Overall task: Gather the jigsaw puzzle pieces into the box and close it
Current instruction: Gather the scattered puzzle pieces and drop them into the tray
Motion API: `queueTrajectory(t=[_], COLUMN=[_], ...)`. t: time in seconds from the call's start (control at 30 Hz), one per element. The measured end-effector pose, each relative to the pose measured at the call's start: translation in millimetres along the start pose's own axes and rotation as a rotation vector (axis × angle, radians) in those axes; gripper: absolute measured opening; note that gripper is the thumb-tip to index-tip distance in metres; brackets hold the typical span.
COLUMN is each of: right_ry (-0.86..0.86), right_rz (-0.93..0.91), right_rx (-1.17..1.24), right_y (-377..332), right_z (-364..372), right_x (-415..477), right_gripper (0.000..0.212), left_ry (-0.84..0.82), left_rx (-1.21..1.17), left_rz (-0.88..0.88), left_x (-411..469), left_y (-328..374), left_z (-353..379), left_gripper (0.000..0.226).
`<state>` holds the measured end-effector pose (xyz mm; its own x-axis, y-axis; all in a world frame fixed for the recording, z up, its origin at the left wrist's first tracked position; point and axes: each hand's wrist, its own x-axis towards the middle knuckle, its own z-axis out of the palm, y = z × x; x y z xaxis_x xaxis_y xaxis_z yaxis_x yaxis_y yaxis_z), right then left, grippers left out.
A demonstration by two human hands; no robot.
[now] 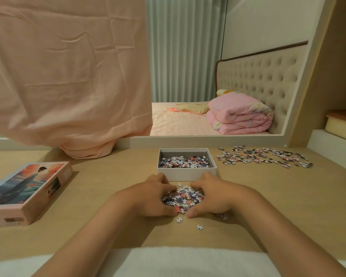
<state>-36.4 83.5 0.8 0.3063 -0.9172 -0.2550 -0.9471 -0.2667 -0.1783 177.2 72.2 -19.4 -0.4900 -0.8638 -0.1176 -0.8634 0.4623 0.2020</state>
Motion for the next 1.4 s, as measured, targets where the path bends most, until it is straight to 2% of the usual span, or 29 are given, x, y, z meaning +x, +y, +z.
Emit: queueTrajectory(t=[0.07, 0.2, 0.3, 0.43, 0.53, 0.63, 0.73, 1.03, 1.1, 1.23, 1.4], right_ry=[0.054, 0.161, 0.229, 0.305, 0.34, 0.369, 0.449, 0.673, 0.652, 0.383, 0.548], right_rz=[-0.014, -0.06, -0.071, -0.068, -0.063, -0.074, -0.081, -0.088, -0.095, -0.038, -0.072], right_rx=[0.052, 0.179, 0.23, 0.311, 0.383, 0.549, 0.65, 0.577, 0.538, 0.308, 0.343], right_y=[-3.7, -6.5, -9.4, -10.9, -9.1, -8.5, -7.3, -0.8, 1.5, 14.8, 27.2], right_z=[4.0, 8.8, 8.8, 9.5, 10.9, 9.2, -5.6, -65.8, -65.1, -45.5, -32.9], right_x=[5.6, 10.3, 7.4, 10.1, 12.3, 14.4, 19.1, 57.3, 65.5, 76.3, 73.7], right_gripper=[0.091, 0.055, 0.037, 0.025, 0.023, 0.012, 0.013, 0.008, 0.009, 0.022, 0.03], left_ry=[0.056, 0.173, 0.246, 0.327, 0.363, 0.377, 0.42, 0.54, 0.49, 0.36, 0.493], left_rx=[-0.031, -0.081, -0.098, -0.135, -0.172, -0.287, -0.363, -0.343, -0.332, -0.293, -0.327], left_rz=[0.03, 0.094, 0.117, 0.142, 0.123, 0.108, 0.087, 0.079, 0.059, -0.007, -0.011], left_x=[3.2, 9.0, 11.0, 14.0, 17.0, 20.6, 29.0, 77.2, 86.7, 89.8, 83.8], left_y=[3.1, 3.9, 5.6, 6.3, 2.9, -0.1, -0.2, -3.8, -6.7, -17.2, -26.0], left_z=[3.5, 9.3, 11.2, 13.3, 13.0, 8.5, -6.5, -67.1, -64.6, -45.1, -31.8], left_gripper=[0.068, 0.045, 0.032, 0.028, 0.027, 0.016, 0.01, 0.007, 0.011, 0.039, 0.03])
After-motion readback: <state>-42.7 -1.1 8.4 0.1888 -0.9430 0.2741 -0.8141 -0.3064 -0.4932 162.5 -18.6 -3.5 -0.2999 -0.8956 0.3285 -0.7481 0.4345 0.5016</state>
